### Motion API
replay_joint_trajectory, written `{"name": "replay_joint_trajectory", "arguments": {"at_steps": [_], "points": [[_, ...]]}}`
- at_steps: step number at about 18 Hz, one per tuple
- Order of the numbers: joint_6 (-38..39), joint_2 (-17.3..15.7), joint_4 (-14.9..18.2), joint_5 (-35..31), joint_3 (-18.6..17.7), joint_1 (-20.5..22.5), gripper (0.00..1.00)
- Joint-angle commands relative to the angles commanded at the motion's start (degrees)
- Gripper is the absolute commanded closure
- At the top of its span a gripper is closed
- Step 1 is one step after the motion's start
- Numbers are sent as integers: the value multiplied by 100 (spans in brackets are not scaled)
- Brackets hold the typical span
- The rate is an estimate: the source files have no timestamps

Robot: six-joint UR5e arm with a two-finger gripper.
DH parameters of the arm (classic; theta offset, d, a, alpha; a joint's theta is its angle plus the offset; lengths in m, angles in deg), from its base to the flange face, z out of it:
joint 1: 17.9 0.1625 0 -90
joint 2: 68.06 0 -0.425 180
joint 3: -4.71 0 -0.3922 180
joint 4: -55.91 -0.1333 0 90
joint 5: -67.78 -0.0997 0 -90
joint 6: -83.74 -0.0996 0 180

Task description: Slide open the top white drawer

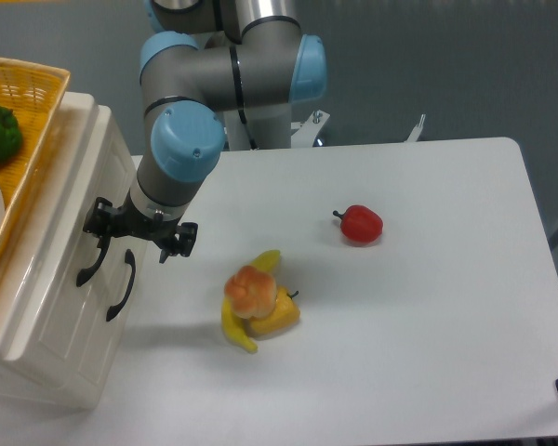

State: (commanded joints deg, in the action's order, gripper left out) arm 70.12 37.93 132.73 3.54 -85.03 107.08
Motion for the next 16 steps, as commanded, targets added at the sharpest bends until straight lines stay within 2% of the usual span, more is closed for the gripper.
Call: {"name": "replay_joint_trajectory", "arguments": {"at_steps": [16], "points": [[0,70,-9,-26,0,-70,0]]}}
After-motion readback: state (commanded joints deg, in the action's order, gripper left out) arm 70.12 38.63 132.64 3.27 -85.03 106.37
